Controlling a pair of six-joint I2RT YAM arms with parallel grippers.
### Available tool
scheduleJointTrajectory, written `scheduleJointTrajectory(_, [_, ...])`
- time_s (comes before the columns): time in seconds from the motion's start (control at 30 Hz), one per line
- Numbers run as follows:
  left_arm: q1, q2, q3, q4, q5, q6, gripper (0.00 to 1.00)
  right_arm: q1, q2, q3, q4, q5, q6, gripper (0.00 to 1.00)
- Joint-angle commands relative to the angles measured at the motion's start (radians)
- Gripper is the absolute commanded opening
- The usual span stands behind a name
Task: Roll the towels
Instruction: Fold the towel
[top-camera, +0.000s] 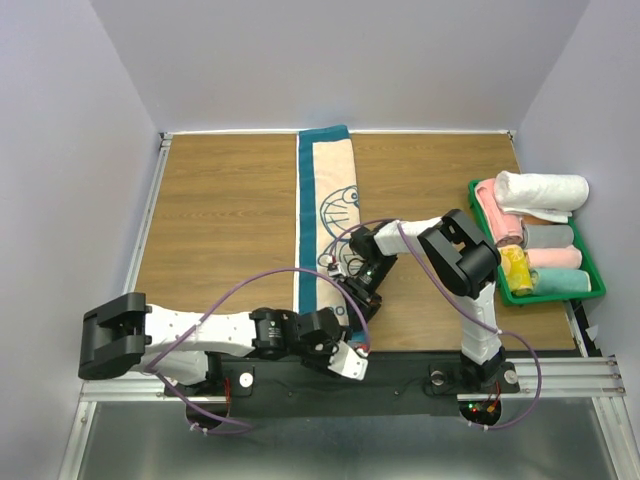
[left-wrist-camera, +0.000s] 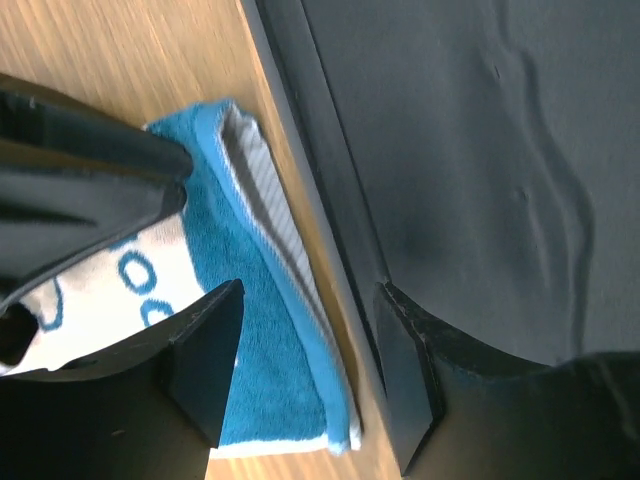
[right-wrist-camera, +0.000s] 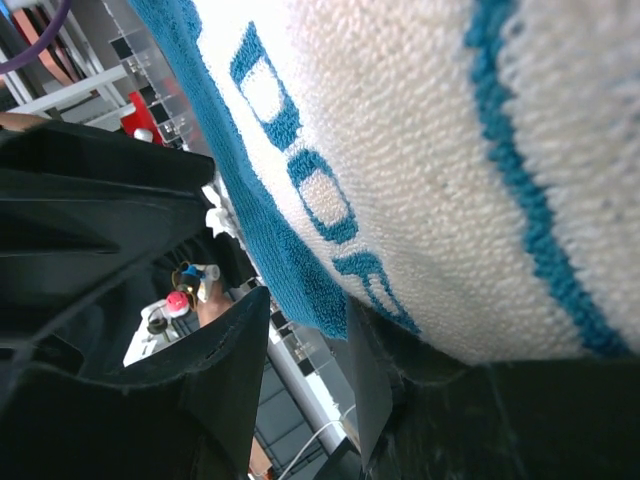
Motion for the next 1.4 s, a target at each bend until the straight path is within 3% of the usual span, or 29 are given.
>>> scheduleJointTrajectory(0.0, [-0.021,0.056,-0.027,0.109,-0.057,-0.062,0.64,-0.012,0.004,-0.010,0.094,0.081,-0.027,0.43])
scheduleJointTrajectory(0.33, [-0.081,0.184,-0.041,0.179,-0.228,-0.092,0.50,-0.012,-0.014,-0.054,0.091,0.057,-0.056,0.43])
scheduleJointTrajectory(0.73, [-0.196,0.182,-0.028,0.137,-0.248,-0.120,0.11,-0.012,-0.060,-0.078,0.062,0.018,-0.096,0.44])
scheduleJointTrajectory(0.83, [-0.196,0.171,-0.013,0.126,-0.244,-0.117,0.00,-0.011,-0.103,-0.039,0.026,0.014,-0.117,0.50])
scheduleJointTrajectory(0.97, [-0.194,0.153,0.025,0.046,-0.221,-0.129,0.00,-0.046,-0.172,0.025,-0.006,0.023,-0.103,0.65])
scheduleJointTrajectory(1.1, [-0.185,0.104,0.076,-0.041,-0.175,-0.143,0.00,-0.146,-0.206,0.125,-0.055,0.017,-0.096,0.73])
scheduleJointTrajectory(1.23, [-0.139,0.073,0.154,-0.152,-0.016,-0.105,0.00,-0.238,-0.203,0.235,-0.093,0.043,-0.106,0.91])
scheduleJointTrajectory(1.27, [-0.133,0.072,0.185,-0.170,0.042,-0.100,0.00,-0.244,-0.200,0.264,-0.102,0.062,-0.111,1.00])
scheduleJointTrajectory(1.37, [-0.075,0.058,0.251,-0.215,0.124,-0.075,0.00,-0.265,-0.189,0.310,-0.110,0.095,-0.110,1.00])
